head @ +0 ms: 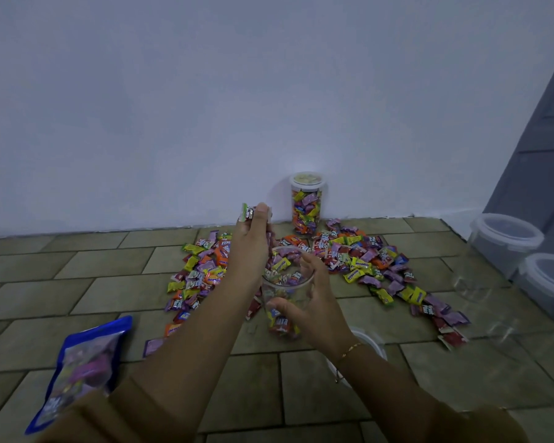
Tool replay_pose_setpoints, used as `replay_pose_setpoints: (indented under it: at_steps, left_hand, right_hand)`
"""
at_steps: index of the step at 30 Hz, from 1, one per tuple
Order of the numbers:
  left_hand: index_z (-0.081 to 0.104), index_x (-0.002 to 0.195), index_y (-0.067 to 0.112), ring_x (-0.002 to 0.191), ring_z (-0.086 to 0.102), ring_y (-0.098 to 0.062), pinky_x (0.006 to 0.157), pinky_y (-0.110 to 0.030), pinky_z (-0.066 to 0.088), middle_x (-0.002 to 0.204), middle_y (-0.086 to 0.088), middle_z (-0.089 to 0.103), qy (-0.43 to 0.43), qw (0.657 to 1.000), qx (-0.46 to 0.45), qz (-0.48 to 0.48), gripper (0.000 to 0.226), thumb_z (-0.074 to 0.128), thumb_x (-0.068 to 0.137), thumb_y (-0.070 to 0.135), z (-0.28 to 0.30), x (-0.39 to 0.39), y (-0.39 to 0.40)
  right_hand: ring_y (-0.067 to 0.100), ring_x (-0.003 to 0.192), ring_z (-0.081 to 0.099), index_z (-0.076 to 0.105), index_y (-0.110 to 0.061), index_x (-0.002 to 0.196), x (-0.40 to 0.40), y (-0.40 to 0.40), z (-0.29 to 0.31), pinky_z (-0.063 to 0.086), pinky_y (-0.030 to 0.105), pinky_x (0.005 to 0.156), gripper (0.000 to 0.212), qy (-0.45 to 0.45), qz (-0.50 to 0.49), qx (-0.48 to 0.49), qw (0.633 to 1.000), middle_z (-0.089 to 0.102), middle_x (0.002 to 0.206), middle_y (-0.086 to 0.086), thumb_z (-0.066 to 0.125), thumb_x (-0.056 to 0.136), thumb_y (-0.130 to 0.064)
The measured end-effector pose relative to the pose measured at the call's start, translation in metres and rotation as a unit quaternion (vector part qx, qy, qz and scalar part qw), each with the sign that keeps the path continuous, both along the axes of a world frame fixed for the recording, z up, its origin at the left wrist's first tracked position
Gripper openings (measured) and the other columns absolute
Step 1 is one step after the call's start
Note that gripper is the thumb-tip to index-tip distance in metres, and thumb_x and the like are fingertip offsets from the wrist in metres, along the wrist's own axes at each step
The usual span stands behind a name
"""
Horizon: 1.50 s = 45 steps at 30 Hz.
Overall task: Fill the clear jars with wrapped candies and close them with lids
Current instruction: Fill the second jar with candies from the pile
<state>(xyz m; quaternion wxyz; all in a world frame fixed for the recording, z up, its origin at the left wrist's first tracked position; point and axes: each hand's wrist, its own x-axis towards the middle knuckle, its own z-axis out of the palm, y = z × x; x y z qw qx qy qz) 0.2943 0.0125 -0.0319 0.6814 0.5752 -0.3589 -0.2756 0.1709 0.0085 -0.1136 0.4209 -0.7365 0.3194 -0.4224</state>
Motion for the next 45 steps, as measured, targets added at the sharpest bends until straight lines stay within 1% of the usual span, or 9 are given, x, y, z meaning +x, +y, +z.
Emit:
replay_pose_setpoints:
  at_steps: [11, 14, 18, 25, 29, 32, 35, 41, 45]
  left_hand:
    - [0.065, 0.062, 0.022, 0.075, 0.06, -0.026, 0.083, -0.038, 0.046, 0.068, -0.006, 0.063, -0.008, 0.998, 0.046, -0.052, 0.047, 0.047, 0.089, 0.056, -0.016, 0.002, 0.007]
    - [0.069, 0.077, 0.01, 0.061, 0.056, -0.012, 0.065, -0.023, 0.047, 0.06, 0.004, 0.063, -0.023, 0.996, 0.053, -0.065, 0.044, 0.047, 0.096, 0.043, -0.017, -0.001, 0.012]
    - [0.074, 0.071, 0.022, 0.088, 0.067, -0.014, 0.082, -0.028, 0.051, 0.081, 0.005, 0.072, 0.001, 0.995, 0.048, -0.082, 0.031, 0.053, 0.094, 0.027, -0.019, -0.004, 0.02]
    - [0.064, 0.106, 0.006, 0.083, 0.064, -0.002, 0.07, -0.013, 0.051, 0.099, -0.002, 0.067, -0.068, 0.989, 0.002, -0.131, 0.02, 0.057, 0.089, -0.001, -0.025, 0.0, 0.026]
    - [0.061, 0.11, 0.027, 0.096, 0.059, 0.012, 0.077, -0.011, 0.049, 0.119, 0.009, 0.058, -0.089, 0.985, -0.003, -0.147, 0.024, 0.066, 0.087, 0.023, -0.032, -0.002, 0.029]
    - [0.059, 0.103, 0.04, 0.116, 0.05, 0.006, 0.089, -0.018, 0.047, 0.127, 0.022, 0.048, -0.127, 0.983, 0.021, -0.129, 0.04, 0.072, 0.067, 0.05, -0.044, 0.001, 0.03]
    - [0.052, 0.099, 0.033, 0.109, 0.054, 0.004, 0.081, -0.017, 0.052, 0.117, 0.022, 0.053, -0.115, 0.985, 0.026, -0.128, 0.055, 0.081, 0.054, 0.043, -0.056, -0.001, 0.031]
    - [0.043, 0.101, 0.041, 0.111, 0.054, 0.0, 0.088, -0.026, 0.051, 0.12, 0.012, 0.053, -0.155, 0.983, 0.031, -0.091, 0.08, 0.083, 0.036, 0.066, -0.076, -0.018, 0.018]
    - [0.042, 0.101, 0.041, 0.107, 0.053, 0.001, 0.091, -0.035, 0.053, 0.115, 0.012, 0.052, -0.172, 0.98, 0.019, -0.094, 0.073, 0.085, 0.045, 0.058, -0.074, -0.037, 0.006]
  right_hand:
    - [-0.028, 0.113, 0.032, 0.027, -0.051, 0.119, 0.001, 0.0, -0.001, 0.029, -0.005, 0.088, 0.081, -0.003, -0.006, 0.008, 1.0, 0.037, 0.128, -0.017, 0.083, 0.068, -0.021]
    - [-0.023, 0.116, 0.034, 0.028, -0.051, 0.12, 0.001, 0.0, -0.001, 0.031, 0.0, 0.091, 0.081, -0.002, -0.008, 0.007, 1.0, 0.038, 0.13, -0.017, 0.083, 0.068, -0.023]
    - [-0.025, 0.113, 0.035, 0.029, -0.047, 0.121, 0.0, -0.001, 0.0, 0.032, -0.002, 0.089, 0.079, -0.011, 0.004, 0.01, 1.0, 0.038, 0.129, -0.019, 0.082, 0.069, -0.018]
    - [-0.024, 0.117, 0.033, 0.027, -0.047, 0.124, -0.001, 0.0, 0.002, 0.031, -0.002, 0.092, 0.081, -0.006, 0.008, 0.018, 1.0, 0.039, 0.13, -0.018, 0.082, 0.07, -0.02]
    - [-0.004, 0.132, 0.032, 0.021, -0.041, 0.138, -0.001, -0.001, 0.001, 0.032, 0.019, 0.109, 0.093, 0.01, 0.012, 0.026, 1.0, 0.034, 0.144, -0.013, 0.082, 0.069, -0.03]
    - [-0.021, 0.131, 0.013, 0.001, -0.042, 0.141, -0.012, 0.003, 0.002, 0.018, 0.007, 0.107, 0.109, 0.044, 0.007, 0.007, 0.999, 0.013, 0.142, -0.035, 0.082, 0.068, -0.033]
    - [-0.013, 0.136, 0.011, 0.003, -0.039, 0.143, -0.03, 0.002, -0.005, 0.016, 0.015, 0.11, 0.099, 0.056, -0.051, -0.029, 0.997, 0.008, 0.143, -0.035, 0.073, 0.073, -0.045]
    - [0.03, 0.128, 0.04, 0.053, -0.005, 0.128, -0.087, -0.03, -0.032, 0.029, 0.038, 0.106, 0.051, 0.162, -0.306, -0.065, 0.936, 0.049, 0.134, 0.016, 0.07, 0.083, -0.023]
    - [0.036, 0.124, 0.042, 0.054, -0.004, 0.123, -0.127, -0.051, -0.047, 0.031, 0.045, 0.106, 0.054, 0.253, -0.403, -0.047, 0.878, 0.053, 0.127, 0.019, 0.06, 0.081, -0.037]
